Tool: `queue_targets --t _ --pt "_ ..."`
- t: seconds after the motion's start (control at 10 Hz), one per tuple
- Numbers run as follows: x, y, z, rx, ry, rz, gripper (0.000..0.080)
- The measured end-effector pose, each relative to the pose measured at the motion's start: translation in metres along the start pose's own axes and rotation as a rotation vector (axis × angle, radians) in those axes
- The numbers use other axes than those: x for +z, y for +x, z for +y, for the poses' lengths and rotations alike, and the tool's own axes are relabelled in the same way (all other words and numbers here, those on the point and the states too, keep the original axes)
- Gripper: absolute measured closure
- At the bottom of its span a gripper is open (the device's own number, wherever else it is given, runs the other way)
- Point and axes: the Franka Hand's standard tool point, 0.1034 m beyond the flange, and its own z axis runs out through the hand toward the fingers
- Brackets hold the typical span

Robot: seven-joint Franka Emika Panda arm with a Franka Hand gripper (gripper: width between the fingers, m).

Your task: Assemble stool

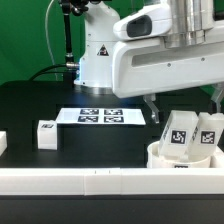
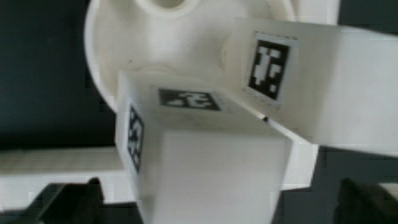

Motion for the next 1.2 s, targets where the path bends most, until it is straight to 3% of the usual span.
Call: queue_targets --t 0.4,0.6,0.8,1.2 --pt "-0.001 -0.001 0.012 -0.233 -0.017 -0.005 0.0151" --pt "-0.004 0.0 0.002 -0.384 -0.047 -0.016 0.0151" --pt "-0.013 -0.001 -0.005 -0.505 -0.046 -0.031 0.0151" --pt "-0.015 0.0 0.0 -0.795 -0.055 -0.041 0.0151"
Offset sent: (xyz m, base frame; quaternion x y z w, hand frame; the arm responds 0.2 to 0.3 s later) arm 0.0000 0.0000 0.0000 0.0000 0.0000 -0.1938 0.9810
